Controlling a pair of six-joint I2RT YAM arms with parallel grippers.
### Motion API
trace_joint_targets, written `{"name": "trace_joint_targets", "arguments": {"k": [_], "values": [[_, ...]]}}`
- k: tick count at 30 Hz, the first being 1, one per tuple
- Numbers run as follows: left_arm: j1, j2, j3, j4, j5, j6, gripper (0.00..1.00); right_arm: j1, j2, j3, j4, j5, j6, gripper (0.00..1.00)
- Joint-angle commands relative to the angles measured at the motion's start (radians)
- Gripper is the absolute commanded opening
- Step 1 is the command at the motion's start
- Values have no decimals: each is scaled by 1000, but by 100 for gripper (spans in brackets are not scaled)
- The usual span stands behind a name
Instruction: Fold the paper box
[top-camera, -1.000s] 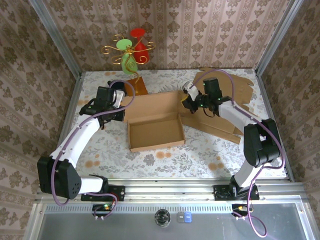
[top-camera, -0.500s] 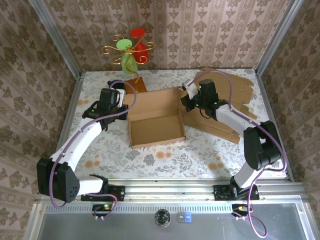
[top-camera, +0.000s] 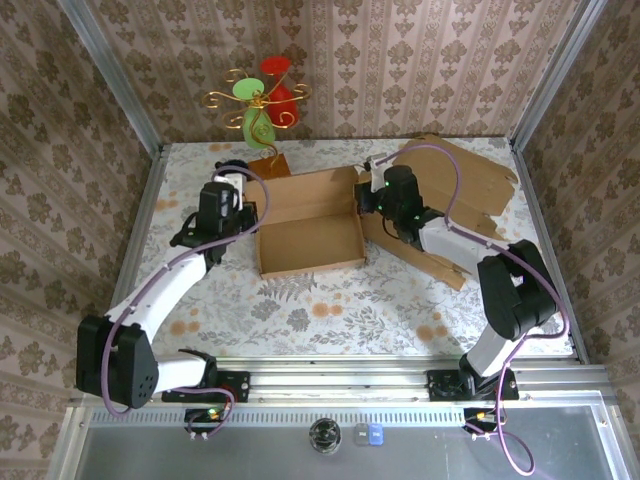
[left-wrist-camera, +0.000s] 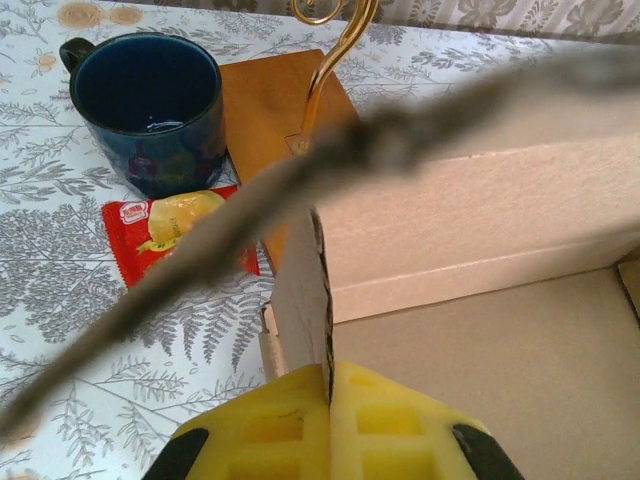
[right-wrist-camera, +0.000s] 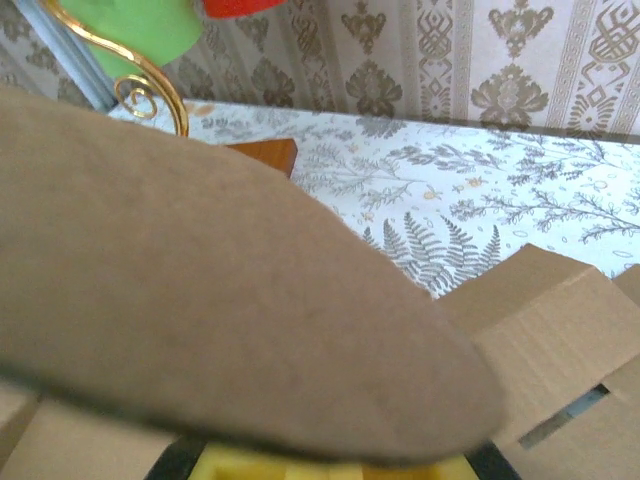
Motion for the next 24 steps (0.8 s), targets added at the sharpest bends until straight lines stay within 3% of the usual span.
{"name": "trace_joint_targets", "arguments": {"k": [1, 11, 24], "values": [[-1, -37, -80, 239, 45, -27, 0, 49, 35, -46, 213, 44, 85, 0], [-21, -87, -278, 447, 46, -27, 0, 88, 67, -181, 397, 112, 132, 0], [-42, -144, -396, 428, -4, -80, 0, 163, 82, -200, 291, 228, 193, 0]]}}
